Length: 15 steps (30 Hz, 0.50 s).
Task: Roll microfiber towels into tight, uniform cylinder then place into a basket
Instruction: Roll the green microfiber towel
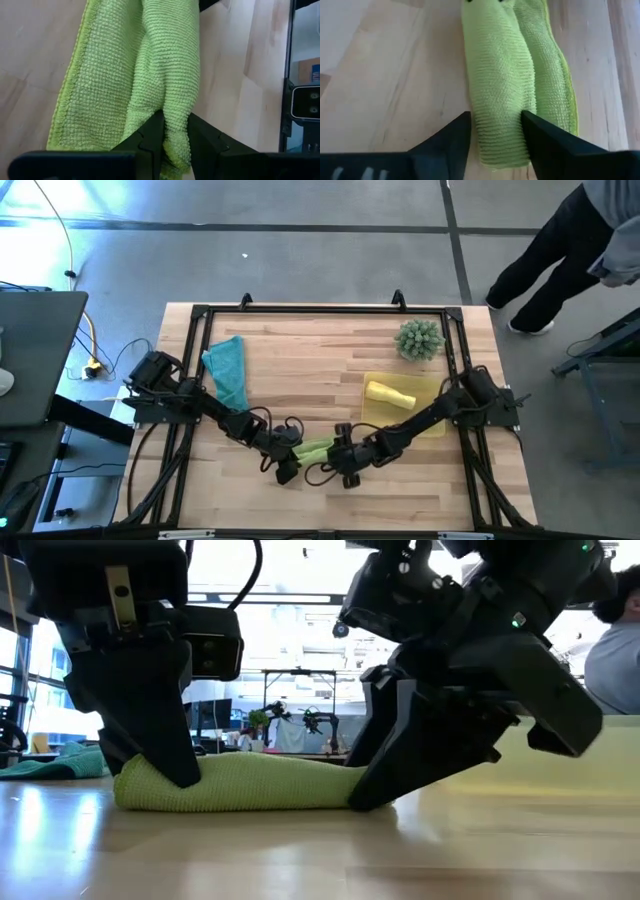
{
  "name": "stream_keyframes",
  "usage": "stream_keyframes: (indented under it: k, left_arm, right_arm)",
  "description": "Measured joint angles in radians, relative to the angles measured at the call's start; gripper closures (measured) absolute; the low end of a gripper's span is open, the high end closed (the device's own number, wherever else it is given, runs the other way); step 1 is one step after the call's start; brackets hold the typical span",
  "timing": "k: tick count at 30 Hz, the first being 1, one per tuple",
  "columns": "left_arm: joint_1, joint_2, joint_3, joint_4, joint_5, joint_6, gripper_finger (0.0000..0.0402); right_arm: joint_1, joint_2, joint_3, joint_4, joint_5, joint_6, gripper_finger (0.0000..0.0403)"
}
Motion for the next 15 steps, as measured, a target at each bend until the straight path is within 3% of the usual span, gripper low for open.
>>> stream_keyframes:
  k: [4, 9, 13, 15]
  left_arm:
    - [0.000, -0.007, 0.000, 0.002, 0.011, 0.004, 0.0332]
    - [0.000, -0.037, 0.000, -0.024, 0.012, 0.069, 0.0332]
    - [-0.001, -0.086, -0.002, -0.093, 0.002, 0.167, 0.0330]
    - [-0.003, -0.122, -0.003, -0.146, 0.003, 0.219, 0.0330]
  right_arm:
    - [-0.006, 0.000, -0.039, 0.047, -0.009, 0.002, 0.0285]
    - [-0.009, 0.000, -0.061, 0.078, -0.010, 0.002, 0.0381]
    - [-0.018, -0.001, -0.063, 0.087, -0.047, 0.021, 0.0383]
    - [-0.033, -0.001, -0.063, 0.102, -0.117, 0.059, 0.0382]
